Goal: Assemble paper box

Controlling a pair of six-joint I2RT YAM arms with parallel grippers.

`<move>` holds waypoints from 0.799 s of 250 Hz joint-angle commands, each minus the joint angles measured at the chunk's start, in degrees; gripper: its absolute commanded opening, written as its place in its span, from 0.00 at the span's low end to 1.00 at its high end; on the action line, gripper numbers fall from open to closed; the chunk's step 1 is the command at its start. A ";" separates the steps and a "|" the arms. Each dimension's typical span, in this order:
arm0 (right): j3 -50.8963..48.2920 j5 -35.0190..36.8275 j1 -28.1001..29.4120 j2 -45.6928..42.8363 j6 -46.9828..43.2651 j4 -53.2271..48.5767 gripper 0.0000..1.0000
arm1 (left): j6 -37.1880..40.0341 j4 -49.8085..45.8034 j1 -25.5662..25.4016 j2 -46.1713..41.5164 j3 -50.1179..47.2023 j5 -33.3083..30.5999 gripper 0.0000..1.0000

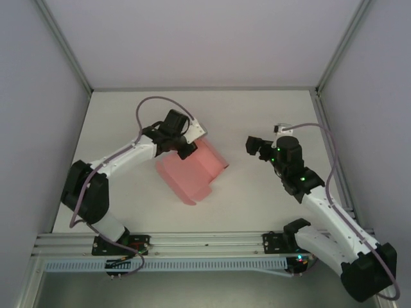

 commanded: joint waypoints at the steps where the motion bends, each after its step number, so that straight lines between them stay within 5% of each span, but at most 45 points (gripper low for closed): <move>1: -1.36 0.12 -1.71 -4.05 4.10 -8.29 1.00 | 15.60 -14.62 -0.92 6.01 7.36 -8.25 0.00; 91: -4.02 0.19 -3.31 -5.80 4.15 -9.76 1.00 | 28.58 -20.71 -10.40 23.85 20.68 -27.95 0.00; 142: -4.79 -0.78 -3.97 -5.93 3.77 -9.89 1.00 | 29.63 -19.85 -12.65 30.74 26.30 -27.82 0.00; 200: -6.10 -2.19 -4.30 -7.24 2.52 -9.69 1.00 | 27.97 -22.27 -13.04 31.66 30.51 -22.79 0.45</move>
